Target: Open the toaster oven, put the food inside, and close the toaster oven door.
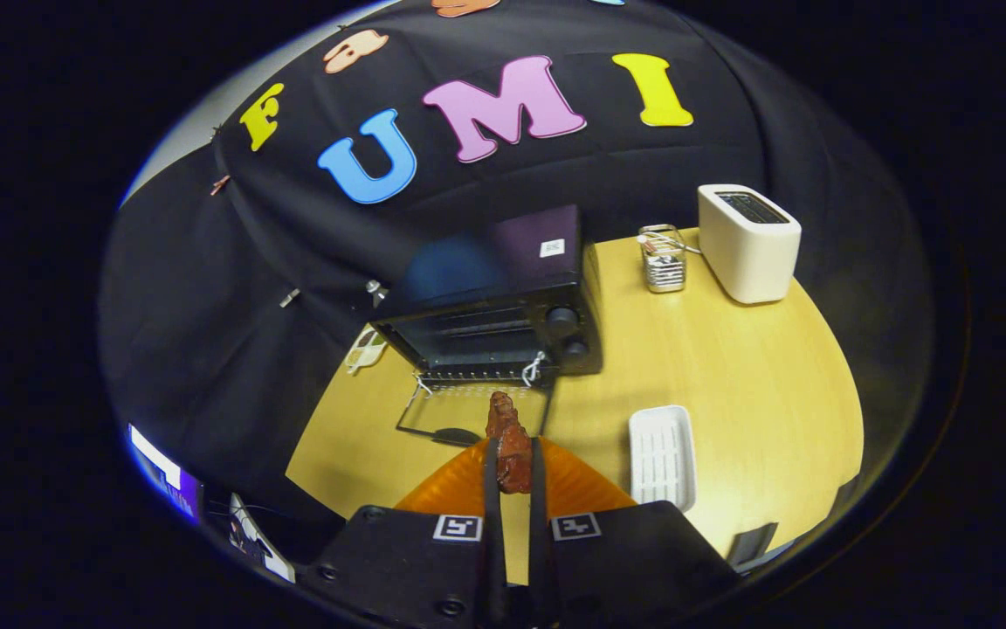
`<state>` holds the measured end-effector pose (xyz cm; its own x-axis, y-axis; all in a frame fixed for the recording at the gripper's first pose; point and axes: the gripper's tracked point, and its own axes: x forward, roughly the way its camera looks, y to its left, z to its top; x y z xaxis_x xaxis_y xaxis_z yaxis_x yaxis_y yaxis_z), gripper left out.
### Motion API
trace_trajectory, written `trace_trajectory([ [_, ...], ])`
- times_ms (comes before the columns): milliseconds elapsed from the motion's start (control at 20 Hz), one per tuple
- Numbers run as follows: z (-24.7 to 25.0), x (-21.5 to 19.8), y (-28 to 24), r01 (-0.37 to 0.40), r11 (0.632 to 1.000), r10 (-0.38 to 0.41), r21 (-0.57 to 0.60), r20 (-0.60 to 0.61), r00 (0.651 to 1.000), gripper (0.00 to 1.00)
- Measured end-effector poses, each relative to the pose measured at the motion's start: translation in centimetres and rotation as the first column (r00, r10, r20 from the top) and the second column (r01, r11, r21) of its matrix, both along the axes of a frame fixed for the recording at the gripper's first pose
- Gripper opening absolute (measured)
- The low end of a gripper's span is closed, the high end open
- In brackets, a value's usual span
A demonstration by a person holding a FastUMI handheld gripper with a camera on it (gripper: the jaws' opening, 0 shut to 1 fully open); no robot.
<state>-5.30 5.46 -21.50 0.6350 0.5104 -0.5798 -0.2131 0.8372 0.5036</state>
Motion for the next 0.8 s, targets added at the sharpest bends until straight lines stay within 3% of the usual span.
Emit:
trace_trajectory([
  [400, -1.6, 2.8, 10.5, 0.017, 0.998, -0.018, 0.055, 0.016, 1.000, 0.14],
  [800, -5.0, 7.9, 14.6, 0.104, 0.991, -0.102, 0.089, -0.028, 0.994, 0.14],
])
